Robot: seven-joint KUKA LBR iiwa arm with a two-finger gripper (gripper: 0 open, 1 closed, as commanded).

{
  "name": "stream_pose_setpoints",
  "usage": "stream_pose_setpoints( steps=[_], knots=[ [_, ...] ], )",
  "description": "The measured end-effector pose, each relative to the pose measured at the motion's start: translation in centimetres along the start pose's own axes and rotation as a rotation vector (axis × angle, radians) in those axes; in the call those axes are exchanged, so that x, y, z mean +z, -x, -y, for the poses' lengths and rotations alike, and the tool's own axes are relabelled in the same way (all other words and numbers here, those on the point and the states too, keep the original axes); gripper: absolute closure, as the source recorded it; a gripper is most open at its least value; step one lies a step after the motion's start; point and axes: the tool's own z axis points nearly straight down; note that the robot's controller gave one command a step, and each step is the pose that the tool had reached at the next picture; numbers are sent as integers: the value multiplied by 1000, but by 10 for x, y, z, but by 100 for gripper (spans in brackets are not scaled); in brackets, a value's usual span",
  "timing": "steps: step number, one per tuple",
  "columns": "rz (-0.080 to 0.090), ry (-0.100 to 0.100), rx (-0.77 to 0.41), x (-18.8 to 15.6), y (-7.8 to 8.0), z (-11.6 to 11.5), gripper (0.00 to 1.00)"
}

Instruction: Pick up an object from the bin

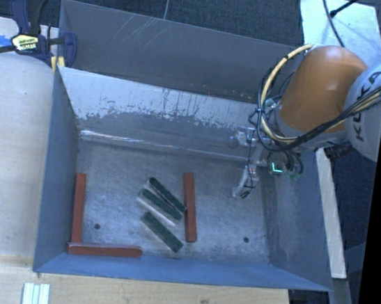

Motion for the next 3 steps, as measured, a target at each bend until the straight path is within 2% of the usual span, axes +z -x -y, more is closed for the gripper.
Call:
stream_pose_setpoints(
  steps=[1, 2, 3],
  knots=[
    [2, 2, -311, 65, 7, -60, 0],
    [5, -1, -839, 95, -22, -86, 0],
    [8, -1, -835, 94, -21, -86, 100]
  ],
)
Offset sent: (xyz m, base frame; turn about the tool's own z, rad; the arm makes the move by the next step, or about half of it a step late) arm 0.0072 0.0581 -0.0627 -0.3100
